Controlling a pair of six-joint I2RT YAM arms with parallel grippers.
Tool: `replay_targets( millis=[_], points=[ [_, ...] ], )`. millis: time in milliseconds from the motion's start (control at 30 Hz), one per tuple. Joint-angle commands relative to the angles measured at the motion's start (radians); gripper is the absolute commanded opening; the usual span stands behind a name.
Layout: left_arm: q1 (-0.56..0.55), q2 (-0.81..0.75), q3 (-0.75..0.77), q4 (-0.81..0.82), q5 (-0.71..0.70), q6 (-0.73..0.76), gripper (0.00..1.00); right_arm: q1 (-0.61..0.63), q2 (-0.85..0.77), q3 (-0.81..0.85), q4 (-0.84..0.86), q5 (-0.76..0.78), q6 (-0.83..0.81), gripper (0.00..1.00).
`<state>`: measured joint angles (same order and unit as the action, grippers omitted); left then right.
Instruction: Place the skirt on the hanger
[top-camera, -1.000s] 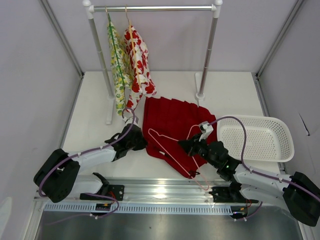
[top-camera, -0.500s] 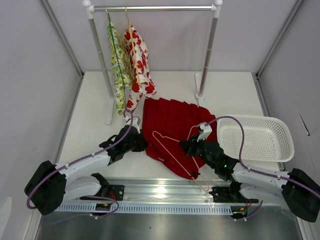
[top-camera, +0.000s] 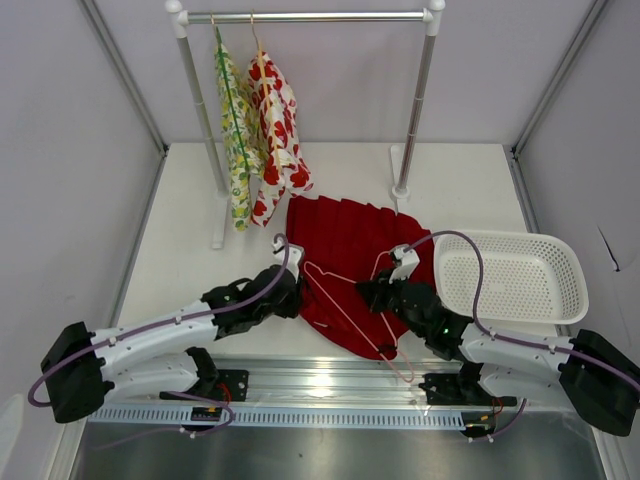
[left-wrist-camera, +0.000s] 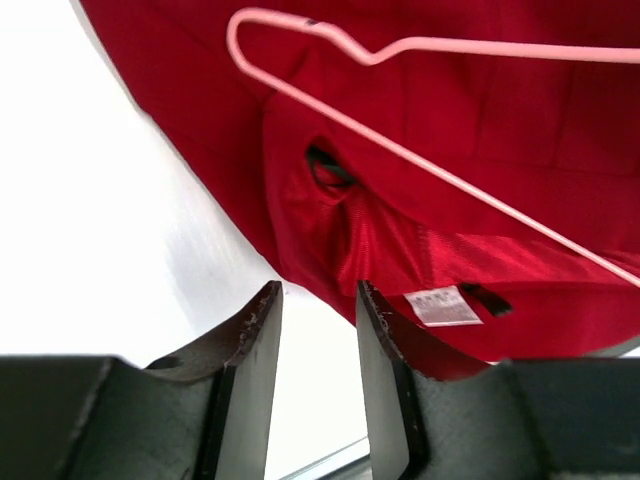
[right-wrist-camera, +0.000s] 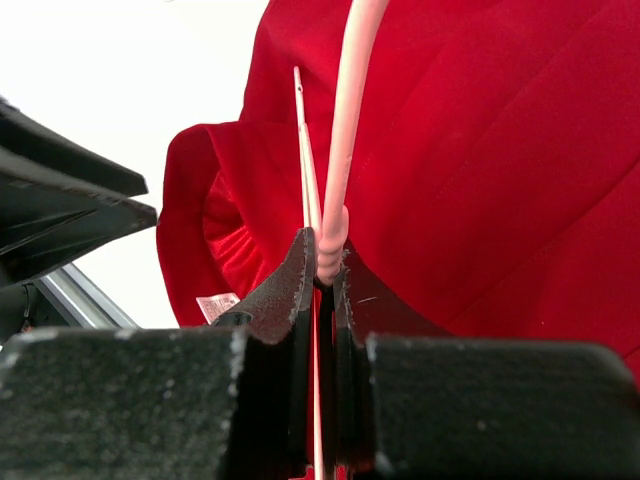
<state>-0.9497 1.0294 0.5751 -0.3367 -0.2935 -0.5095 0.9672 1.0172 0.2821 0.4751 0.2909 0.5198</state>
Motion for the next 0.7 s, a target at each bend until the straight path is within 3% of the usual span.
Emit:
replay_targets(
  millis=[0, 167, 400, 567, 667],
  points=[
    [-0.064, -0.023, 0.101, -0.096, -0.121, 0.057, 0.41, 0.010, 0.024, 0.035, -0.033, 0.028, -0.029, 0.00],
    [-0.118, 0.024, 0.161, -0.120, -0.063, 0.117, 0.41, 0.010, 0.034, 0.043, -0.039, 0.033, -0.029, 0.00],
    [-0.138, 0.202, 0.210, -0.091, -0.070, 0.147, 0.20, 0.008, 0.037, 0.042, -0.041, 0.039, -0.023, 0.00],
    [-0.130, 0.306, 0.229, -0.032, -0.055, 0.150, 0.17, 0.008, 0.024, 0.043, -0.053, 0.040, -0.024, 0.00],
    [-0.103, 0.349, 0.226, 0.017, -0.061, 0.154, 0.21, 0.008, 0.012, 0.043, -0.058, 0.047, -0.024, 0.00]
  ],
)
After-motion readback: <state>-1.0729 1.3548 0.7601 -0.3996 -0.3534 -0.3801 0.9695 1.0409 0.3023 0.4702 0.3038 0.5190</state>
